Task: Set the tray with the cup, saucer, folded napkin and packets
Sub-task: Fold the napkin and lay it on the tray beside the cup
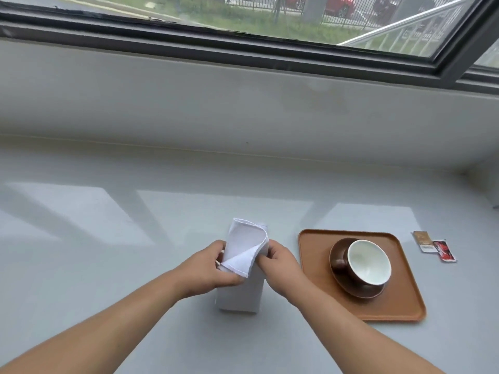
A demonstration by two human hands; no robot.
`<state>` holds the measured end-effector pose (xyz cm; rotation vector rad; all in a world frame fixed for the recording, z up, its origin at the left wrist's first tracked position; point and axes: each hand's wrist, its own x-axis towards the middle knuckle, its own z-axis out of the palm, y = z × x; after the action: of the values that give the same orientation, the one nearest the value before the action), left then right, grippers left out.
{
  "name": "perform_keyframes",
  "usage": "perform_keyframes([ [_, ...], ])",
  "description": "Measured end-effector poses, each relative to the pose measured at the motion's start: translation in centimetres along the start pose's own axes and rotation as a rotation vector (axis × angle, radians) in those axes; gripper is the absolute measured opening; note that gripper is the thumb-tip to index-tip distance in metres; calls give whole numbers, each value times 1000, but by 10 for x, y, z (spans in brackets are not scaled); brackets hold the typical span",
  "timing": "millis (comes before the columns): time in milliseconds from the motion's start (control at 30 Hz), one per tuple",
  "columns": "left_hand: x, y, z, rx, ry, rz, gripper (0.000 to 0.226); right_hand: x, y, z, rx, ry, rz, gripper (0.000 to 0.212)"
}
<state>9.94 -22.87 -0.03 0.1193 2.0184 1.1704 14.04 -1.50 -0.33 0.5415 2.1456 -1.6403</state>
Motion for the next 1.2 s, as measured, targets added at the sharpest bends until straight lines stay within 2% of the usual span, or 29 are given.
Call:
perform_keyframes([
  [200, 39, -3, -13, 79, -97, -26, 93, 35, 3, -2, -4, 54, 103, 22],
  [300, 57, -5, -15, 171, -50, 0, 65, 48, 9, -3, 15, 71, 144, 26],
  [400, 73, -4, -13, 59, 1, -11, 28, 56, 12, -6, -22, 98, 174, 31],
  [467, 79, -2, -12, 58, 38, -35, 12, 62, 13, -6, -54, 117, 186, 29],
  [567, 87, -1, -9, 200, 100, -79, 14, 70, 16, -7, -186, 158, 190, 19],
  [733, 88, -1, -9, 385, 221, -53, 10, 67, 20, -8, -505, 216, 124, 21],
  [867, 80, -4, -15, 341, 235, -35, 10, 59, 21, -11, -489, 217, 124, 23],
  [933, 71, -6, -18, 399, 259, 8, 17, 54, 19, -13, -484, 233, 109, 21],
  [1000, 57, -8, -16, 517, 248, 91, 23, 45, 18, -15, -591, 274, 34, 20],
  [1100, 35, -17, -4, 778, 132, 296, 36, 21, 24, -16, -845, 277, -257, 24],
  [1200, 18, -32, 11, 1013, -30, 434, 63, -6, 41, -15, -1025, 13, -527, 34],
])
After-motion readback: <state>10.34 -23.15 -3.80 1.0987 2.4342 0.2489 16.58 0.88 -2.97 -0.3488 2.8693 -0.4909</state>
